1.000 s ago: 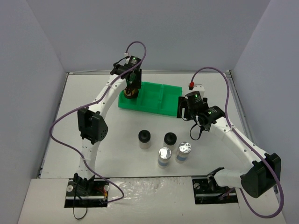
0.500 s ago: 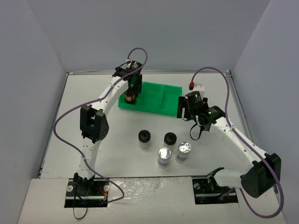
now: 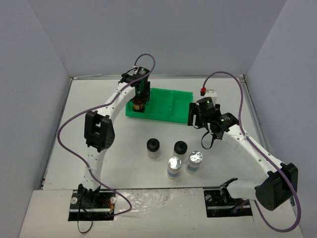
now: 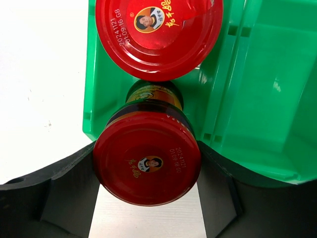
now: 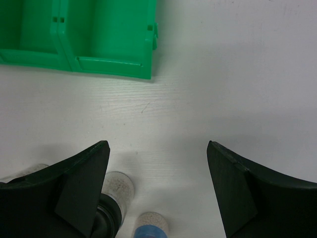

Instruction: Organize the condiment bottles

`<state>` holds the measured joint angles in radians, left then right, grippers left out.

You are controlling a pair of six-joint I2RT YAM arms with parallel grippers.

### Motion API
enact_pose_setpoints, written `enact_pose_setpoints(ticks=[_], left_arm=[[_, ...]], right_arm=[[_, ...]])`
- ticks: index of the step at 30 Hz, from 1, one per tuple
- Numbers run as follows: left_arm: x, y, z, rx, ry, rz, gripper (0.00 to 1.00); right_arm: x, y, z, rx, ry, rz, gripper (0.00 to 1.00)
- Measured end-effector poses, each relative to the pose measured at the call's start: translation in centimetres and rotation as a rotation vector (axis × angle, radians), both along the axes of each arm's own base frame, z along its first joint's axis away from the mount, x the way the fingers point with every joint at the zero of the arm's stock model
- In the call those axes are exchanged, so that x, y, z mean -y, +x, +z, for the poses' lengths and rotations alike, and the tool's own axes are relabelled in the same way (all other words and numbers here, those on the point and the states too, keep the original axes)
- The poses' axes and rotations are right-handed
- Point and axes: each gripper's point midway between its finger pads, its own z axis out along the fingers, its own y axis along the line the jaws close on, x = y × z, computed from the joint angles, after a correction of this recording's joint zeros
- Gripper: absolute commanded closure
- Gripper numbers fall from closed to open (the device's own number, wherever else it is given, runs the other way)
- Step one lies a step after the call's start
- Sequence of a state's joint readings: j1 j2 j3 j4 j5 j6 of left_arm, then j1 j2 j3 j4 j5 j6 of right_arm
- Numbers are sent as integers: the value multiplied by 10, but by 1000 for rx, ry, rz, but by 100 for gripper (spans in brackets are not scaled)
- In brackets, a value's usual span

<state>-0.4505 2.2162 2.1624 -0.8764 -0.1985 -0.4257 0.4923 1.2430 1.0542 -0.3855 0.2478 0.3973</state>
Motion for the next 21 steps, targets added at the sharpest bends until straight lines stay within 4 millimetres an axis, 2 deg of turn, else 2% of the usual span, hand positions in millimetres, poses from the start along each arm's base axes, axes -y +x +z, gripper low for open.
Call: enact_pose_setpoints(ticks=[9, 13, 15, 16, 17, 19, 21], left_arm=[[-5, 2, -1, -15, -37, 17, 99], [-5, 1, -2, -22, -49, 22, 79], [-5, 1, -2, -26, -52, 21, 57], [-5, 1, -2, -27, -54, 20, 50], [-4, 0, -2, -29, -56, 18, 47], [-3, 0, -2, -31, -60, 15, 35], [-3, 0, -2, -32, -63, 13, 30]], right_arm=[[0, 0, -1, -1, 0, -1, 23], [1, -2, -4, -9, -2, -3, 23], [1, -3, -6, -13, -4, -3, 23], [1, -3, -6, -14, -5, -3, 23], [1, -3, -6, -13, -4, -3, 23], [1, -3, -6, -13, -5, -3, 23], [1, -3, -6, -14, -5, -3, 22]])
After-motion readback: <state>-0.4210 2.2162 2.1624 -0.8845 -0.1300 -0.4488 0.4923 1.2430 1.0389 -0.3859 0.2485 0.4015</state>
